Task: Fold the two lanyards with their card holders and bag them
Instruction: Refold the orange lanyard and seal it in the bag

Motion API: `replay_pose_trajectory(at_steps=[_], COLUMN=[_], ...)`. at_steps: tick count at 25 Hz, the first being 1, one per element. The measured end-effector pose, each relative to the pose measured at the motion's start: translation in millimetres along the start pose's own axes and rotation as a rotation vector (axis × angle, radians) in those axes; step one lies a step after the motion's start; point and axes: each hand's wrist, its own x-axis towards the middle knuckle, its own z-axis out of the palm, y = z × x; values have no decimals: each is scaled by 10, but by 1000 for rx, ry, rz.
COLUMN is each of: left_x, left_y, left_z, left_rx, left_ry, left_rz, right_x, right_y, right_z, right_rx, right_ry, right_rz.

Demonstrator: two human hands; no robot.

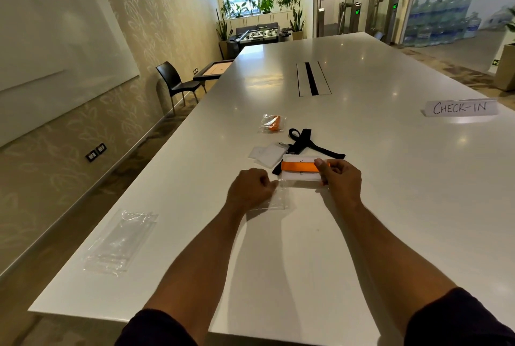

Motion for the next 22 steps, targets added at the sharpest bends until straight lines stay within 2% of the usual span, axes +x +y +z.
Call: replay_pose_trajectory(at_steps=[3, 7, 11, 14, 17, 22], left_x=[-23, -3, -5, -45, -88, -161], left_y=[171, 365, 466, 481, 467, 354], left_z=[111, 176, 159, 133, 92, 54], left_rx=[139, 311, 337, 296, 156, -109], left_ry=[-203, -262, -276, -266, -251, -43], left_rz=[60, 37, 30, 22, -58, -228], right_x=[-6, -19, -36, -65, -90, -138], right_y=[8, 8, 1, -15, -47, -110], right_z=[6, 8, 6, 13, 15, 16], right_rx=[6, -30, -39, -28, 33, 89], right_ry=[10, -5, -13, -21, -47, -142], right_rz=[-16, -19, -27, -23, 3, 7])
